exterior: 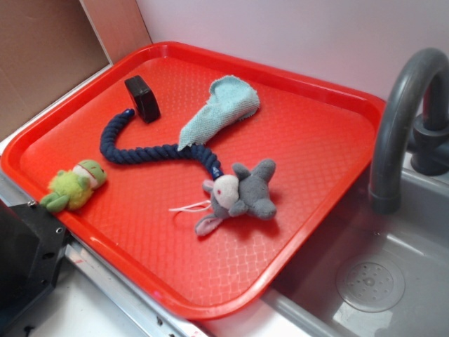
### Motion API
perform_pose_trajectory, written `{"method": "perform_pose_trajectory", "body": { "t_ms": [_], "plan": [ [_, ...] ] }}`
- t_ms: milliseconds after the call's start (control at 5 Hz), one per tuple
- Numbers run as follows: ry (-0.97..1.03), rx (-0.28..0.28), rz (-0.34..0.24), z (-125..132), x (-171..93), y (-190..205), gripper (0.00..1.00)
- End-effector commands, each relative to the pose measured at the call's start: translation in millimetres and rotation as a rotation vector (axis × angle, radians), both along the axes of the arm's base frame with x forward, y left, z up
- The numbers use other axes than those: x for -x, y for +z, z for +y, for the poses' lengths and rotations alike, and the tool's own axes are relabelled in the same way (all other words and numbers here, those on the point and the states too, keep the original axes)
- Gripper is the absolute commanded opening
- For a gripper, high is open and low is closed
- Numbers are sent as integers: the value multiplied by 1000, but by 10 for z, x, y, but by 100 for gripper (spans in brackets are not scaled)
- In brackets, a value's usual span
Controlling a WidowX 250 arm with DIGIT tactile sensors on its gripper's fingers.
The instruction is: Grab the gray animal.
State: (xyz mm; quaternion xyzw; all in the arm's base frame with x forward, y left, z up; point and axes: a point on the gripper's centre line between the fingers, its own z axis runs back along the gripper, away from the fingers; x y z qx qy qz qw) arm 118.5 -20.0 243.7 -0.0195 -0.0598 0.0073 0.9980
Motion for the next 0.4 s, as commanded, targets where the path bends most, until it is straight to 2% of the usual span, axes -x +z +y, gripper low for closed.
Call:
{"method": "perform_pose_trajectory", "body": {
  "t_ms": [0, 200],
  "plan": [
    [0, 0, 0, 0, 0, 0, 100],
    [-164, 8, -70, -171, -211, -137, 100]
  ]
}}
